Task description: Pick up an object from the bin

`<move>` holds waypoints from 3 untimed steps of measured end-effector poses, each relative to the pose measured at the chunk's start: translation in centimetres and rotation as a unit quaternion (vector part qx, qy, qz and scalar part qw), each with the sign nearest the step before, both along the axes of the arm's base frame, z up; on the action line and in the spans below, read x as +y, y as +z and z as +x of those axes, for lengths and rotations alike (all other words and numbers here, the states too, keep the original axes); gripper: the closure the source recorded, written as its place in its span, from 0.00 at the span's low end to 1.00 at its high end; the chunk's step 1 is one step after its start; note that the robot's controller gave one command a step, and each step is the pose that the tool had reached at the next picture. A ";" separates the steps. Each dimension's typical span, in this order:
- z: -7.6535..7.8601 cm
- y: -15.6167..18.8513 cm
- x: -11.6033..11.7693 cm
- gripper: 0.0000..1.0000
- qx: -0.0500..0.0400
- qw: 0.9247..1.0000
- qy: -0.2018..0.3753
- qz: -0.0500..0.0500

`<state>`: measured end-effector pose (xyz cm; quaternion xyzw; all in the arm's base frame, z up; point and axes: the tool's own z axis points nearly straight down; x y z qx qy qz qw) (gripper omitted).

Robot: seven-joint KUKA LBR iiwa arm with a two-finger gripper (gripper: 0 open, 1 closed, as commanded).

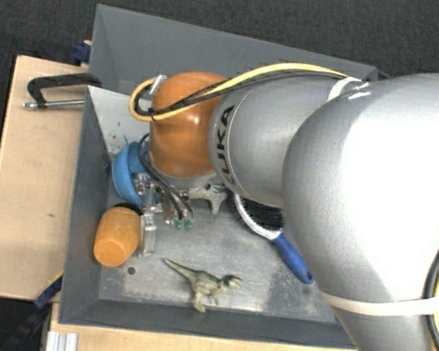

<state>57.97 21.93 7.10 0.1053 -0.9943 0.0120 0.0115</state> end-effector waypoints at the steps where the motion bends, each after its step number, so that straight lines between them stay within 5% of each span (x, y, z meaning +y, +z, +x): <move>1: 2.1 0.1 -1.4 1.00 -0.011 1.000 -0.017 0.008; 2: 2.3 0.0 -0.3 1.00 -0.011 0.999 -0.038 -0.001; 3: 1.0 22.3 -2.4 1.00 -0.018 0.999 -0.025 0.016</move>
Offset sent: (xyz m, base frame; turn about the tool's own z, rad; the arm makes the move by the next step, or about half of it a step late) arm 0.0177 -0.0068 -0.0010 0.0287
